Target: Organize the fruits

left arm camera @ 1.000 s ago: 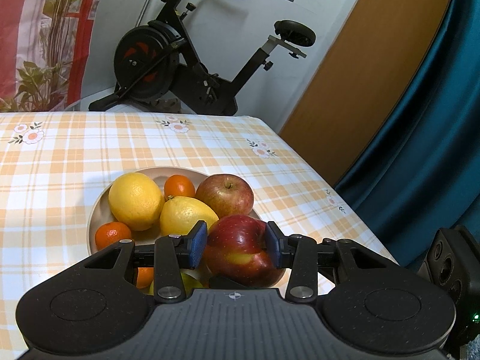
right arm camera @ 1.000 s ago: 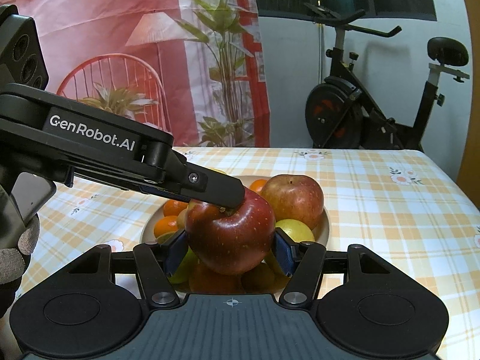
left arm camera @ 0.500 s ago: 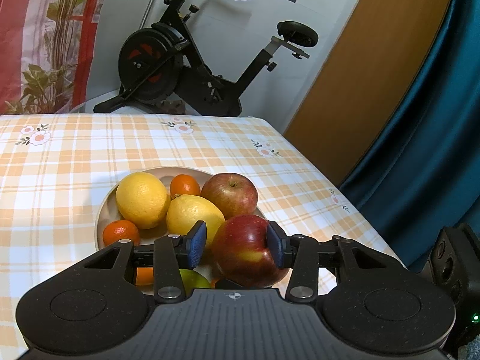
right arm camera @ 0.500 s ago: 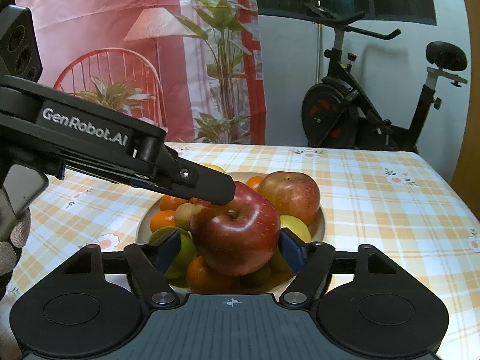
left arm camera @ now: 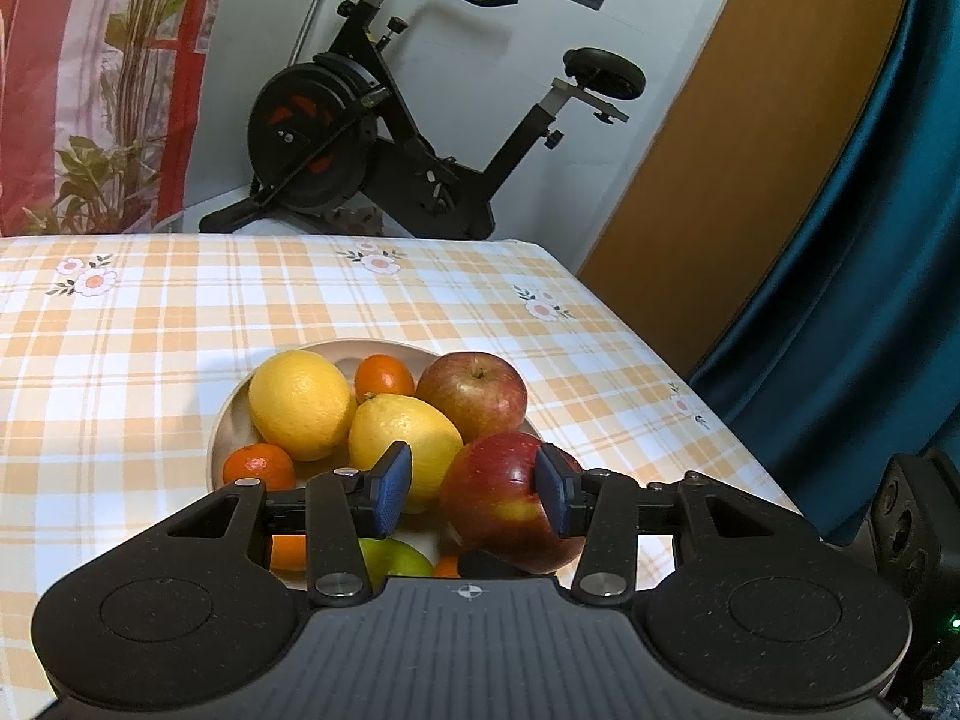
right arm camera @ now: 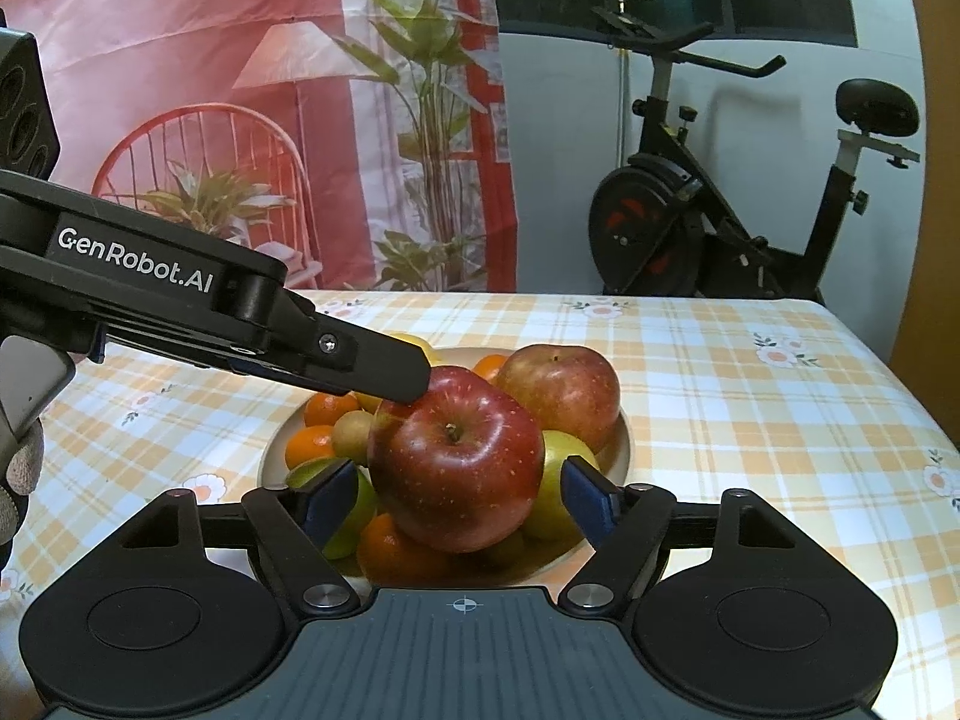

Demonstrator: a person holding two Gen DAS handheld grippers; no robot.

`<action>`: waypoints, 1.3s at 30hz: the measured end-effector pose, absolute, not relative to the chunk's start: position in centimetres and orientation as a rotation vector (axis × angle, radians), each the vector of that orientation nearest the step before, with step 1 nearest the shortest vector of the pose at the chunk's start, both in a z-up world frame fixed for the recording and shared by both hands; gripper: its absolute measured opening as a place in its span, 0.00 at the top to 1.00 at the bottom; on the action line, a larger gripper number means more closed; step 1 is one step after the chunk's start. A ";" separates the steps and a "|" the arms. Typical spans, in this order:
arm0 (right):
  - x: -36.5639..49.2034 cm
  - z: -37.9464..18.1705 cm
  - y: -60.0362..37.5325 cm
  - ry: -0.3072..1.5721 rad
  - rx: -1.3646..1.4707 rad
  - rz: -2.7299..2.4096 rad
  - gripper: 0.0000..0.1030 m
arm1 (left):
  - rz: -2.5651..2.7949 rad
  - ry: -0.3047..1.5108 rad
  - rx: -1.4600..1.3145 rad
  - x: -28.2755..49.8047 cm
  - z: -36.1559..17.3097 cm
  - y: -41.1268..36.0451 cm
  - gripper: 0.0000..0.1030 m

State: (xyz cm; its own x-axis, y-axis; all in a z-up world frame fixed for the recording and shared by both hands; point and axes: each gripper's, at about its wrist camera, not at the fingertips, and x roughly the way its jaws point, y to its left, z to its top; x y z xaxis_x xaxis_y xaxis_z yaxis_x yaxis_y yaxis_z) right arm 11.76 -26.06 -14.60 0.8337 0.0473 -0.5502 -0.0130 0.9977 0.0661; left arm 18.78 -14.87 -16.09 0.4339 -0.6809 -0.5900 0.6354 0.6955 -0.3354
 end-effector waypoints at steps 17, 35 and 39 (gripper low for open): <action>11.1 -13.7 -26.1 0.567 0.064 0.014 0.23 | -0.722 0.705 -0.066 17.9 -14.8 -12.1 0.36; 10.0 -11.6 -25.1 0.544 0.071 -0.006 0.00 | -0.535 0.593 -0.044 16.0 -11.9 -6.5 0.00; 9.6 -10.8 -24.9 0.538 0.082 -0.006 0.00 | -0.530 0.587 -0.088 15.4 -11.5 -5.2 0.00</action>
